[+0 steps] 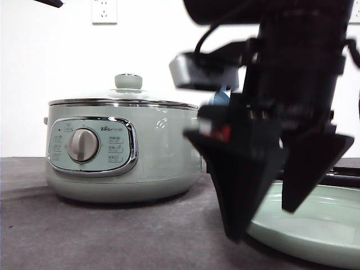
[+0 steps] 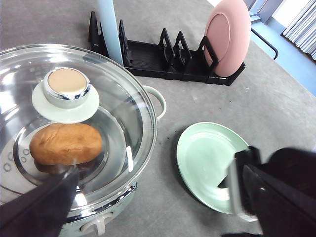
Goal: Transfer potato from steamer to green plate
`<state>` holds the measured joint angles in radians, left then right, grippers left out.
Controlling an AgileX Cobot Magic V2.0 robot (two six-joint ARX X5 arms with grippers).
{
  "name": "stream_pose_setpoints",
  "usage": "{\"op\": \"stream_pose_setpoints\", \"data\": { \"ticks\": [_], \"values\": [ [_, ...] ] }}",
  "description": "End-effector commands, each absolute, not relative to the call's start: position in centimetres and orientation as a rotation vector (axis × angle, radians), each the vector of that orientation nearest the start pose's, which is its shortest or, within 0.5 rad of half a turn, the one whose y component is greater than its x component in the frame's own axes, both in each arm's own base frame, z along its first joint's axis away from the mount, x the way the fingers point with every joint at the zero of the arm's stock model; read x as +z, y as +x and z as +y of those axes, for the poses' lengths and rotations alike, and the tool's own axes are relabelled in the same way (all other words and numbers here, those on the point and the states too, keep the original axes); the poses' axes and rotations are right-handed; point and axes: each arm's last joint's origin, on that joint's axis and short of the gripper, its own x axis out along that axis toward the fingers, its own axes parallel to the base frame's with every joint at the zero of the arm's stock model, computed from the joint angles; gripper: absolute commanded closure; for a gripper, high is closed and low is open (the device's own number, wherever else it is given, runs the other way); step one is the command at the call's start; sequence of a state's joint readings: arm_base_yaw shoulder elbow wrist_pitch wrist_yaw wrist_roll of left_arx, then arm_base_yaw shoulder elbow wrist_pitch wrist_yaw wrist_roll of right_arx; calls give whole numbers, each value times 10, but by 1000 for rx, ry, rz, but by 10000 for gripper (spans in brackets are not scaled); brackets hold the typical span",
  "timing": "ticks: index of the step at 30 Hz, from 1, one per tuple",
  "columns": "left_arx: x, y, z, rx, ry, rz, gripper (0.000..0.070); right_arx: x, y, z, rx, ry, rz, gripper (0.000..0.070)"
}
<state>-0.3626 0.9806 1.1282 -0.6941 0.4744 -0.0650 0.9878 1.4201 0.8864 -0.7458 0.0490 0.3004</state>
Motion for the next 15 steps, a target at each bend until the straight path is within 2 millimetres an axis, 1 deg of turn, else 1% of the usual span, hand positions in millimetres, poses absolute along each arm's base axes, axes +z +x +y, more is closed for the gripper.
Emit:
{"op": "stream_pose_setpoints", "data": {
  "ticks": [1, 5, 8, 12, 15],
  "values": [
    [377, 169, -79, -812, -78, 559, 0, 214, 137, 210, 649, -360, 1204, 64],
    [377, 169, -79, -812, -78, 564, 0, 243, 128, 200, 717, -268, 1136, 64],
    [376, 169, -79, -812, -78, 565, 0, 268, 121, 188, 756, -184, 1061, 64],
    [376, 169, -79, -811, -78, 567, 0, 301, 114, 166, 774, -70, 934, 64],
    [376, 168, -79, -811, -79, 574, 0, 321, 110, 147, 766, 8, 844, 64]
  ]
}}
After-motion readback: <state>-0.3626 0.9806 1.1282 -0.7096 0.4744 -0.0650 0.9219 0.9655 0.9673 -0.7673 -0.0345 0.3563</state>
